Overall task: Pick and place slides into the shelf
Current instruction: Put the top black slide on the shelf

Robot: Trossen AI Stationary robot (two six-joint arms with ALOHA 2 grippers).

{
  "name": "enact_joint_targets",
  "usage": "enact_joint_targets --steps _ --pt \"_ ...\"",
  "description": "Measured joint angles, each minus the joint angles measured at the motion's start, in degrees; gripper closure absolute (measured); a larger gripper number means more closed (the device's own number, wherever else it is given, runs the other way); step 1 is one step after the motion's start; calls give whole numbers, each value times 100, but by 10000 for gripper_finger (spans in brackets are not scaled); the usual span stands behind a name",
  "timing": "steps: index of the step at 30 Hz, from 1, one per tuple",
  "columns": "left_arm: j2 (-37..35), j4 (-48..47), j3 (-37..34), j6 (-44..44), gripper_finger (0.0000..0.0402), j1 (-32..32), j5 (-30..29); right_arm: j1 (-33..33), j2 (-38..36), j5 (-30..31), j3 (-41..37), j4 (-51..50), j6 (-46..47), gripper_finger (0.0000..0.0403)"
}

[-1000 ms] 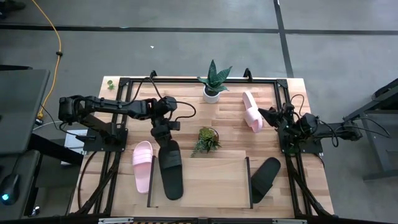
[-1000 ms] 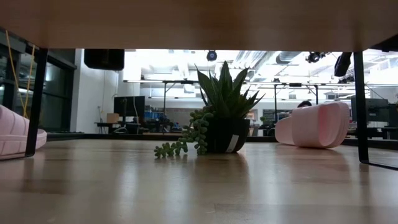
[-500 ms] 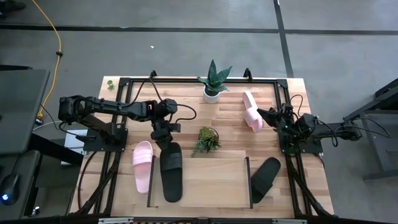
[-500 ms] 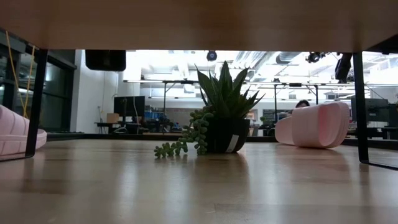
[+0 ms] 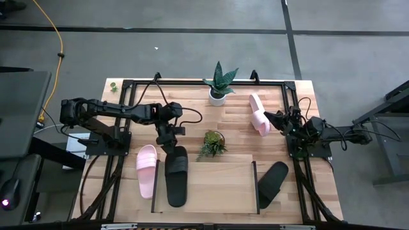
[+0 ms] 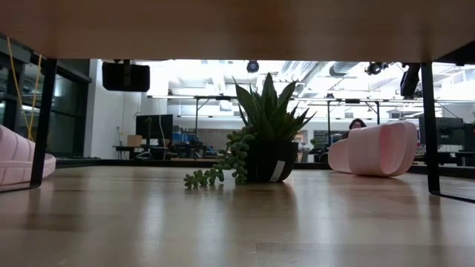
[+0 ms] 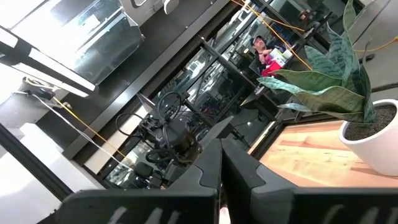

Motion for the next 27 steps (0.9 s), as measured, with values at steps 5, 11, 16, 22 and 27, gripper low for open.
enact_joint_targets --steps 5,11,16,22,27 --pt "-2 39 0 9 280 4 -66 0 0 4 0 0 0 402" --pt "-2 42 0 10 280 4 -74 -1 0 15 0 0 0 402" --pt "-2 46 0 48 280 4 -86 -2 0 13 0 0 0 402" --pt "-44 50 0 48 279 93 -179 -1 0 11 0 0 0 402" --pt "-226 44 0 48 279 454 -269 0 0 9 0 -2 0 402"
